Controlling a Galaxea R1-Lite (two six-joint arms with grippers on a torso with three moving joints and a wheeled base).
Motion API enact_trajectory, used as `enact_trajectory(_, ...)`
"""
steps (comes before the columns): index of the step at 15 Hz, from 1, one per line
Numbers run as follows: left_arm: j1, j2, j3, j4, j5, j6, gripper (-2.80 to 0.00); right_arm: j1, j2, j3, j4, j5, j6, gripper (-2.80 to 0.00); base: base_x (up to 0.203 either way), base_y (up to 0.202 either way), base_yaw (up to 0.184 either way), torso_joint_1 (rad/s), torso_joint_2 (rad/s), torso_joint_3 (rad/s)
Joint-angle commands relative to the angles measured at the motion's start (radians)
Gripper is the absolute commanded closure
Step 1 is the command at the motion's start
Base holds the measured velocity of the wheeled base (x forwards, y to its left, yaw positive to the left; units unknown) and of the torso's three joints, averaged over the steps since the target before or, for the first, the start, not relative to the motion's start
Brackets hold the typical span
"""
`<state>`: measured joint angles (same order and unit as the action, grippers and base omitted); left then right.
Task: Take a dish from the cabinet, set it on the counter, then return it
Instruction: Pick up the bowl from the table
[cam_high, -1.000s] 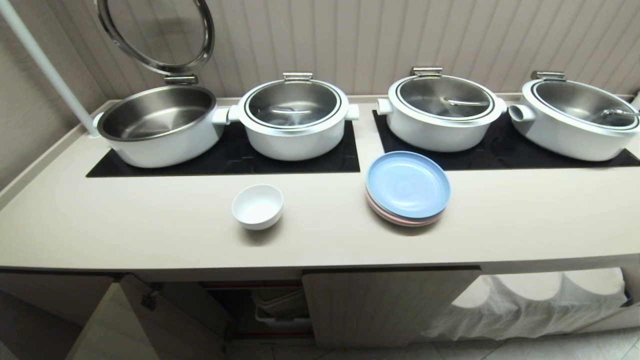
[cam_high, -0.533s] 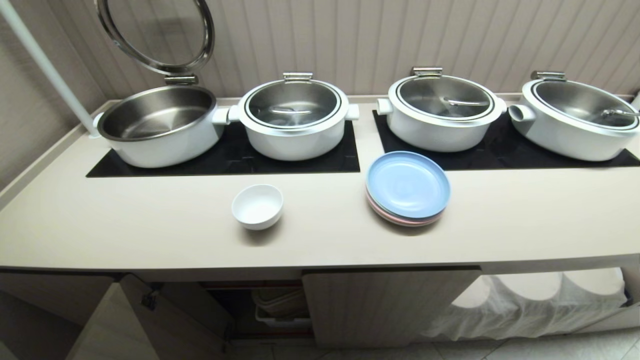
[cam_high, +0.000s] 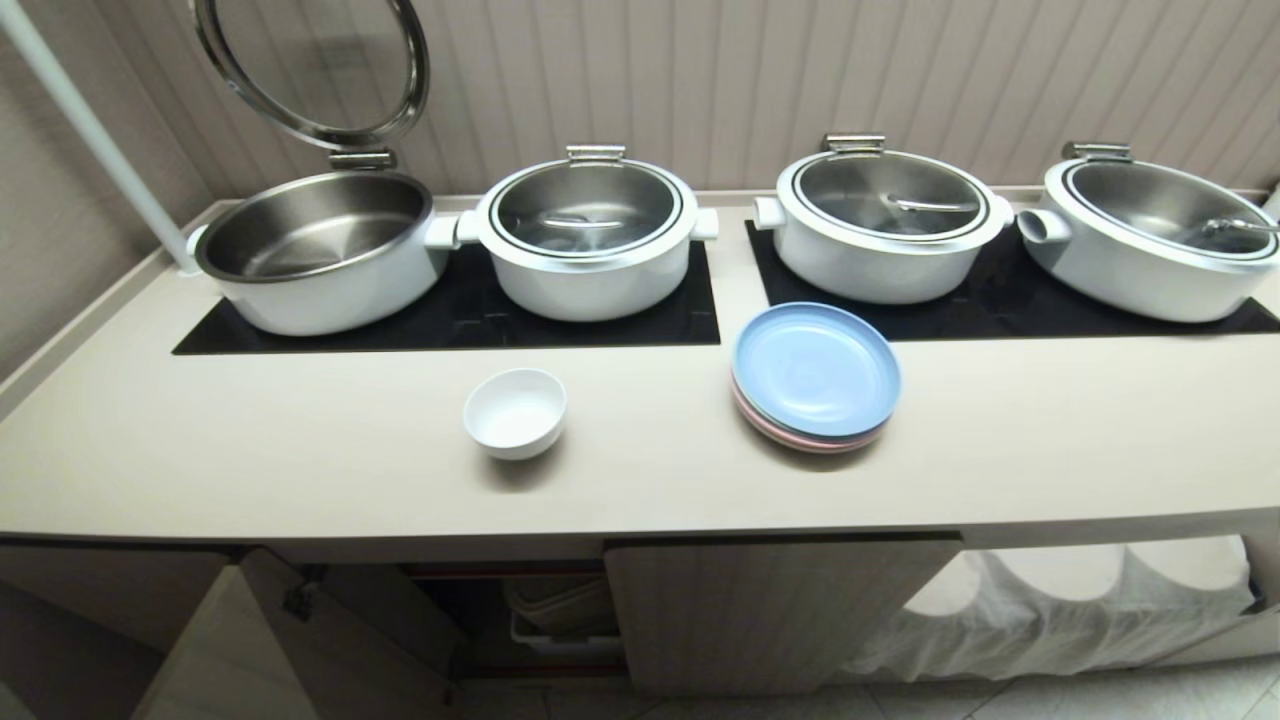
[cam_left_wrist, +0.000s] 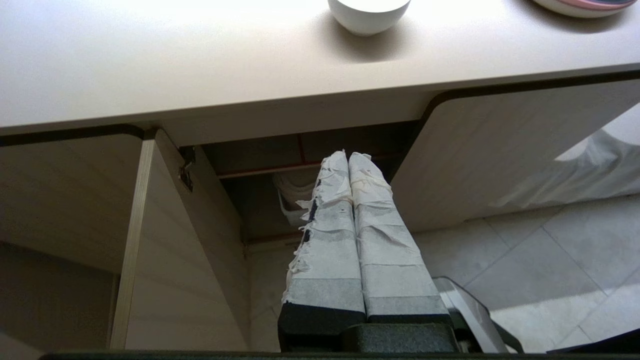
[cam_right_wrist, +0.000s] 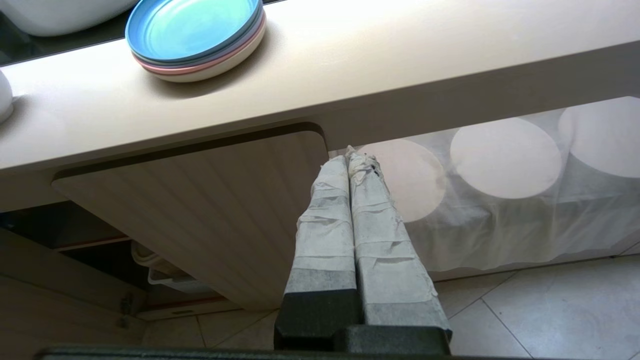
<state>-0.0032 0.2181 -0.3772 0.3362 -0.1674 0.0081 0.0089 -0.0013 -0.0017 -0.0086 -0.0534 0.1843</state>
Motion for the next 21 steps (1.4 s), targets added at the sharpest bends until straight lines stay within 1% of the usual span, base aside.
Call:
enact_trajectory(1, -0.002, 0.163, -0.046, 0.004, 0.001, 0.005, 0.0, 0.0, 0.001, 0.0, -0.001, 0.0, 0.001, 0.0, 0.0, 0.0, 0.0, 0.0, 0.0, 0.0)
enact_trajectory(3, -0.02, 0.251, -0.09, 0.005, 0.009, 0.01, 0.0, 0.0, 0.001, 0.0, -0.001, 0.0, 0.001, 0.0, 0.0, 0.0, 0.0, 0.0, 0.0, 0.0)
enact_trajectory(7, -0.065, 0.41, -0.164, 0.006, 0.046, 0.012, 0.0, 0.0, 0.001, 0.0, -0.001, 0.0, 0.001, 0.0, 0.0, 0.0, 0.0, 0.0, 0.0, 0.0)
enact_trajectory(12, -0.072, 0.629, -0.316, 0.012, 0.038, 0.012, 0.0, 0.0, 0.001, 0.0, -0.001, 0.0, 0.001, 0.0, 0.0, 0.0, 0.0, 0.0, 0.0, 0.0)
enact_trajectory(13, -0.075, 0.671, -0.361, 0.025, 0.037, 0.012, 0.0, 0.0, 0.001, 0.0, -0.001, 0.0, 0.001, 0.0, 0.0, 0.0, 0.0, 0.0, 0.0, 0.0)
enact_trajectory(16, -0.105, 0.799, -0.546, 0.149, 0.035, 0.012, 0.0, 0.0, 0.001, 0.0, -0.001, 0.0, 0.001, 0.0, 0.0, 0.0, 0.0, 0.0, 0.0, 0.0)
enact_trajectory(17, -0.117, 0.851, -0.594, 0.175, 0.035, 0.011, 0.0, 0.0, 0.001, 0.0, -0.001, 0.0, 0.001, 0.0, 0.0, 0.0, 0.0, 0.0, 0.0, 0.0)
enact_trajectory(21, -0.158, 1.045, -0.773, 0.204, 0.04, 0.0, 0.0, 0.0, 0.001, 0.0, -0.001, 0.0, 0.001, 0.0, 0.0, 0.0, 0.0, 0.0, 0.0, 0.0)
